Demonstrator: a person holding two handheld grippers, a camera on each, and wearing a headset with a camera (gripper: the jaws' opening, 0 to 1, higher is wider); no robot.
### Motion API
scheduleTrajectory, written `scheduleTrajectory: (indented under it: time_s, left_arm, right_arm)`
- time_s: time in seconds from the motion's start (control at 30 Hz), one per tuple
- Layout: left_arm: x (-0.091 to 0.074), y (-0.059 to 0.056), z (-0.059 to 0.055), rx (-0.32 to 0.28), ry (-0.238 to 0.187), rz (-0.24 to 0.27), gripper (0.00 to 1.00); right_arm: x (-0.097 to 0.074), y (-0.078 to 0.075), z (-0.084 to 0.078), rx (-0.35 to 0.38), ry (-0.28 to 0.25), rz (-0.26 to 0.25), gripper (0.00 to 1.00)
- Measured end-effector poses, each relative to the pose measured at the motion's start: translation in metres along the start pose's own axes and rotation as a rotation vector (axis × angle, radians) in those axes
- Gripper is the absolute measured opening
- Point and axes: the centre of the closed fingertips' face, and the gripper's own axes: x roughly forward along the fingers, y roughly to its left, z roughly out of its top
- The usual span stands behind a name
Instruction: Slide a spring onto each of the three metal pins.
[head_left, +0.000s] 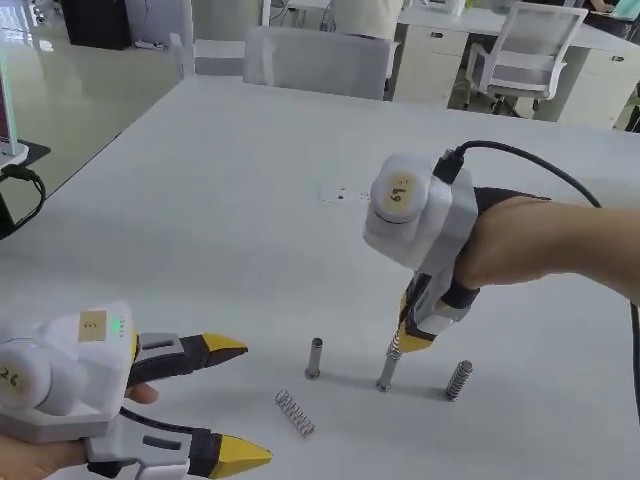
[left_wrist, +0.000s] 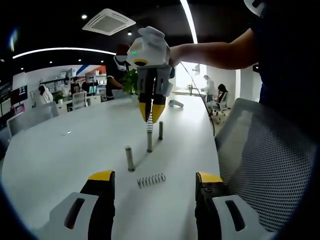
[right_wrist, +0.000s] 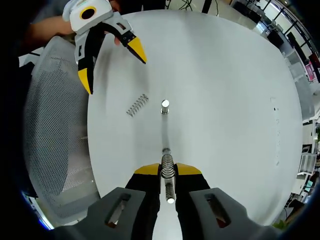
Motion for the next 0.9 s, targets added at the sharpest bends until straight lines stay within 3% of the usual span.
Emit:
scheduleTrajectory:
  time_s: [0.4,0.9]
  left_arm:
    - [0.001,0.0,0.002,0.004,-0.002,-0.003,0.61]
    - [0.0,0.002,0.002,0.005,-0.002,-0.004,0.6]
  right_arm:
    - [0.022,0.003,-0.003,0.023,0.01,0.015,0.08]
    - [0.039,-0.002,-0.005,0.031,0.029,-0.004,0.08]
